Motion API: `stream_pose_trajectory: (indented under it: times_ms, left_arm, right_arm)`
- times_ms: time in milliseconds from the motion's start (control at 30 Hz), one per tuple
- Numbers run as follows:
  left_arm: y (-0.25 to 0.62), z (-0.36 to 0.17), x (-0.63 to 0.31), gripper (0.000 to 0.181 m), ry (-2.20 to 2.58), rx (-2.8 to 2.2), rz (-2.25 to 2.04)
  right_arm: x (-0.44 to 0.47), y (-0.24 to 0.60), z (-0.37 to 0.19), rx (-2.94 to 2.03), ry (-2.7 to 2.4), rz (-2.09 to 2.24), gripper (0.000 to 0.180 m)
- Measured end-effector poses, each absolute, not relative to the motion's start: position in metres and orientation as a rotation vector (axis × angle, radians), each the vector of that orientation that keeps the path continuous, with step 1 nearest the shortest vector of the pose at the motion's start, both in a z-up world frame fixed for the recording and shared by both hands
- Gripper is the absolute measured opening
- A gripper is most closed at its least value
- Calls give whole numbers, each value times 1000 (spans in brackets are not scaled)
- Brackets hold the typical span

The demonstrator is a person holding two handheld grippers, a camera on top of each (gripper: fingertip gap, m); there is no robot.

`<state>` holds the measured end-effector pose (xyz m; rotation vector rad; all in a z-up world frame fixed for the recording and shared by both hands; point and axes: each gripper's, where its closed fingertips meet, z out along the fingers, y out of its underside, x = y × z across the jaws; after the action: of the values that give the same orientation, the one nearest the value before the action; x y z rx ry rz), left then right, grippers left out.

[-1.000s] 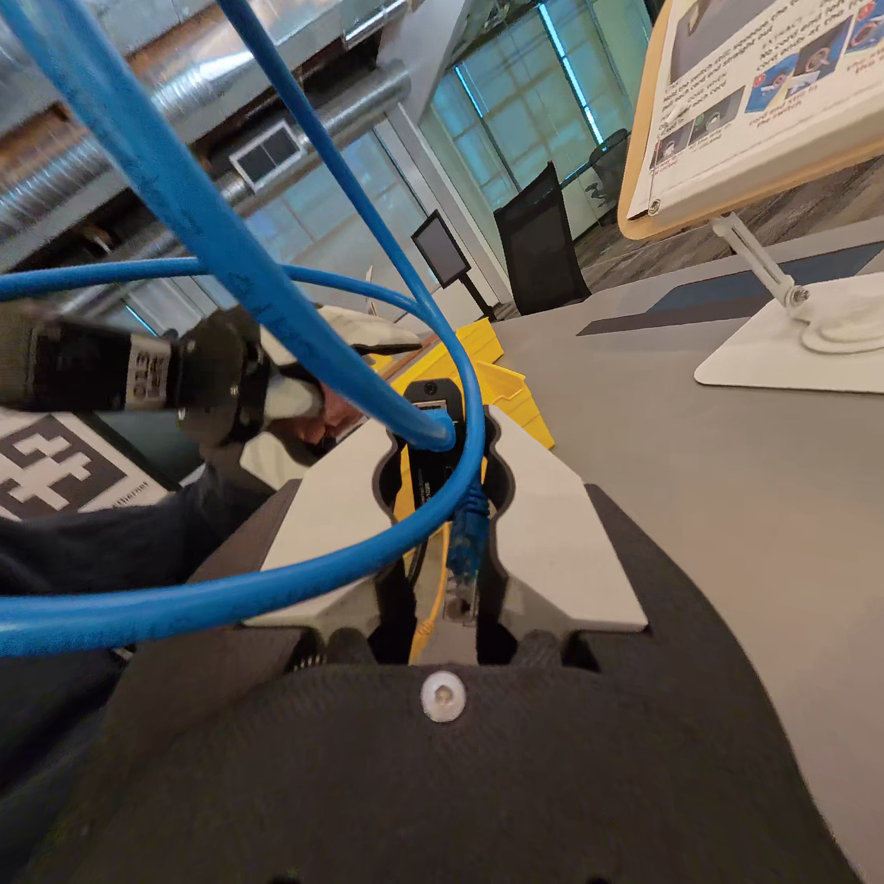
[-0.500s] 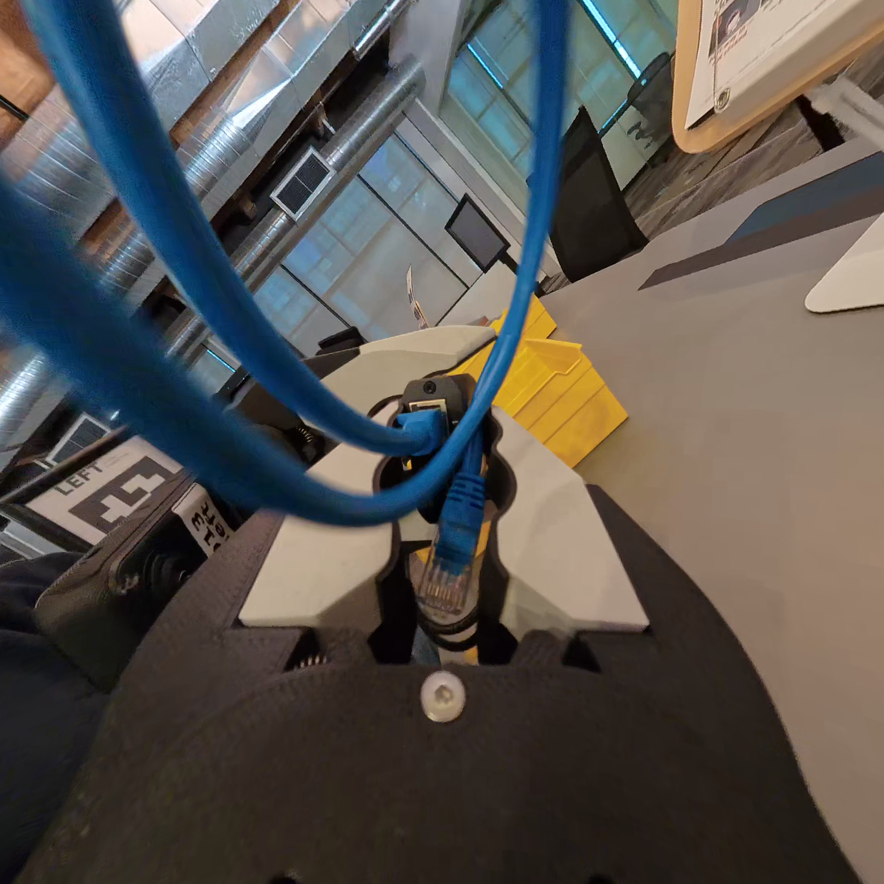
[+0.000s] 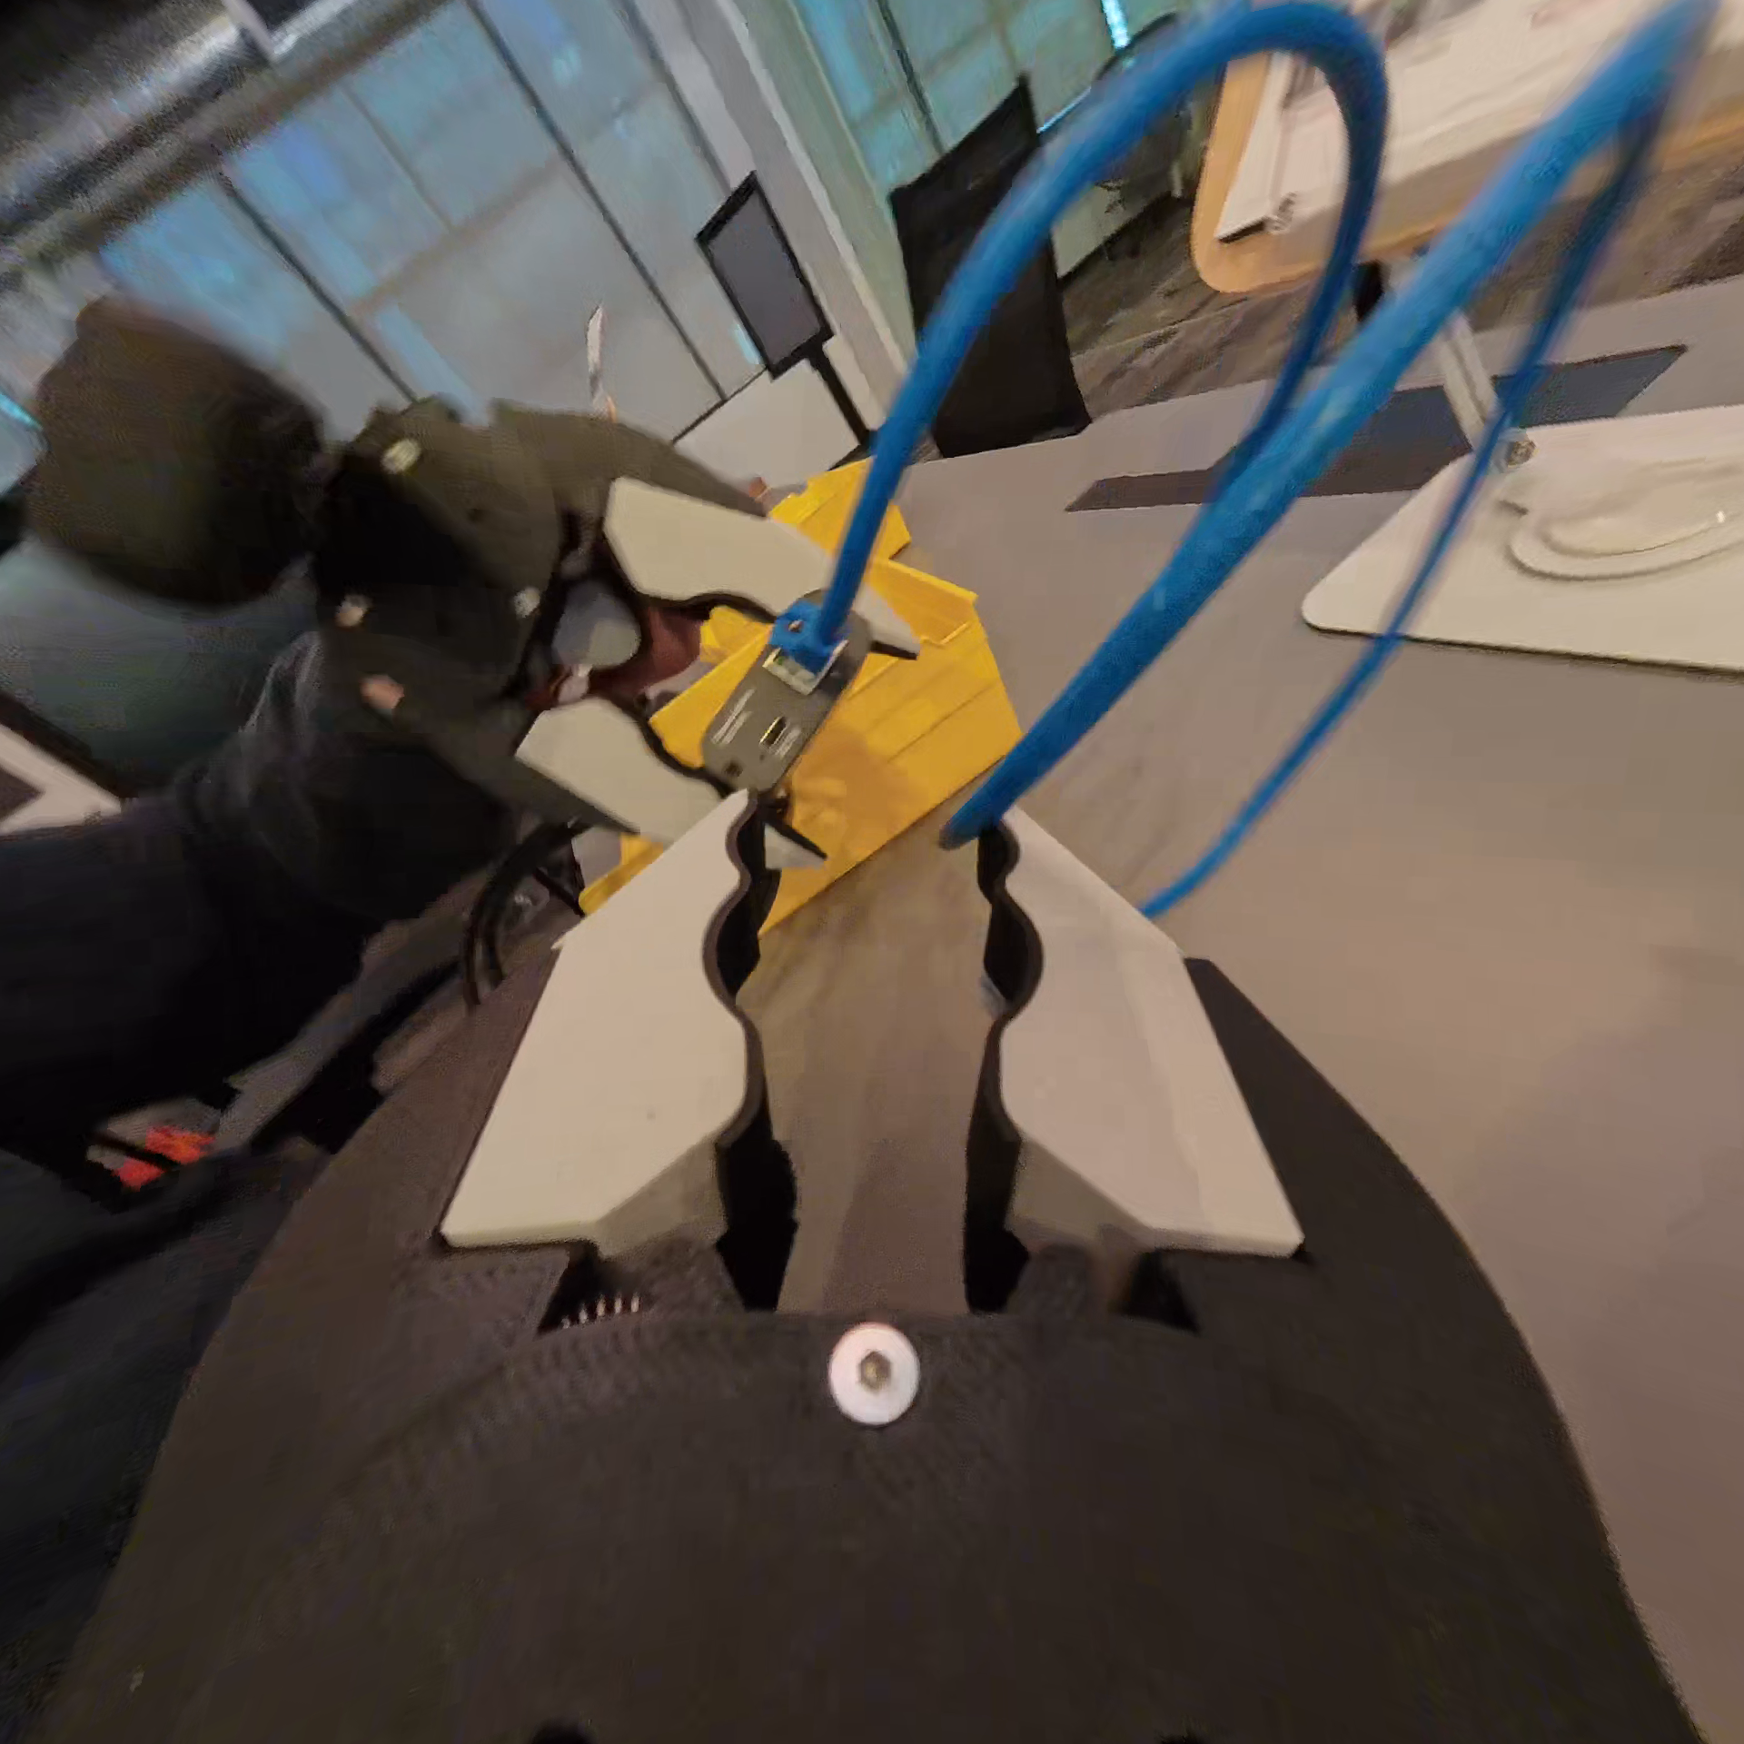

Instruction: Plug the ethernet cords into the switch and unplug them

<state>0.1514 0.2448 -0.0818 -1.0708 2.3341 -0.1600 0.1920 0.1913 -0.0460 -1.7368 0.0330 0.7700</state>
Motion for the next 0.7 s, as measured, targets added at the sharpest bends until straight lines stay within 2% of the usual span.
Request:
stream_pose_trajectory:
  times_ms: [200, 367, 567, 700]
  left_arm:
    - [242, -84, 140, 67, 2461, -1188, -360]
    - [243, -85, 134, 66, 2540, -1236, -352]
    - [243, -91, 129, 66, 2610, -1262, -354]
    - [234, -91, 128, 66, 2643, -1270, -400]
  right_arm:
    - [189, 175, -49, -1827, -402, 176, 33]
    - [171, 174, -31, -1713, -796, -309, 27]
    - [170, 178, -25, -1674, -1041, -626, 32]
    - [169, 198, -42, -1641, -1161, -789, 38]
